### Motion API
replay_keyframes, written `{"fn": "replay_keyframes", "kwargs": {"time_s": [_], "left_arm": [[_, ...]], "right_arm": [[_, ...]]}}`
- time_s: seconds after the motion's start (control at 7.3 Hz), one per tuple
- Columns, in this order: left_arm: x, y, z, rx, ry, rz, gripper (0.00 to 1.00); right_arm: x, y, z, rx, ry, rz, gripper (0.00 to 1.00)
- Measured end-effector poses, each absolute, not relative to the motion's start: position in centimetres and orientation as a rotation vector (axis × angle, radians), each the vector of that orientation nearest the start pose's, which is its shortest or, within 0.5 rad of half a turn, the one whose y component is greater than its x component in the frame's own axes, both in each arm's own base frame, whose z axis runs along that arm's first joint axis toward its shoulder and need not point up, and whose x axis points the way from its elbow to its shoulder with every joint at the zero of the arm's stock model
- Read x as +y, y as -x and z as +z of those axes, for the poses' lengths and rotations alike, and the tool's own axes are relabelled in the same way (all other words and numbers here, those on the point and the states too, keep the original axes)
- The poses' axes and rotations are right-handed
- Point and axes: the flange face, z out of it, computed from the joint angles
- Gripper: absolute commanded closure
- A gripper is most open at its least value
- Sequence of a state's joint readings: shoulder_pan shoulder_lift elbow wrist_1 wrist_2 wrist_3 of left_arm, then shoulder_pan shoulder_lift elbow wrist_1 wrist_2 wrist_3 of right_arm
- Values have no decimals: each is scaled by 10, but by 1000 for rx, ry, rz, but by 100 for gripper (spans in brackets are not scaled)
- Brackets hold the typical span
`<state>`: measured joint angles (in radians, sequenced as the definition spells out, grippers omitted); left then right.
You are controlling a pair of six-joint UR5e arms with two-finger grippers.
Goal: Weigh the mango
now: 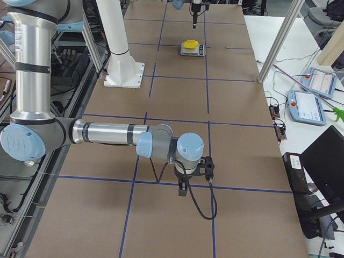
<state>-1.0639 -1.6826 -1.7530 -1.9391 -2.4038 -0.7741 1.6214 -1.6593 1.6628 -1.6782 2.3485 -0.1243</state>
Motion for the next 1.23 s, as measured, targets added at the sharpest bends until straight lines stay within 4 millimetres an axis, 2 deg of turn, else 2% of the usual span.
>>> {"fn": "replay_keyframes", "kwargs": {"time_s": [0.14, 0.41, 0.68, 0.82, 1.1, 1.23], "left_arm": [[-496, -167, 499, 978, -52, 42, 0], [-466, -85, 571, 912, -84, 60, 0], [-443, -11, 623, 843, -48, 85, 0], [-438, 17, 637, 812, -19, 98, 0], [-445, 59, 638, 736, -33, 100, 0], [-446, 74, 637, 721, -41, 82, 0]], "right_arm": [[-443, -86, 665, -783, 30, -29, 0], [-443, -86, 665, -783, 30, -29, 0], [-442, -86, 666, -783, 31, -29, 0], [-442, -86, 666, -783, 31, -29, 0], [-443, -86, 665, -783, 31, -29, 0], [-443, -86, 665, -783, 30, -30, 0]]}}
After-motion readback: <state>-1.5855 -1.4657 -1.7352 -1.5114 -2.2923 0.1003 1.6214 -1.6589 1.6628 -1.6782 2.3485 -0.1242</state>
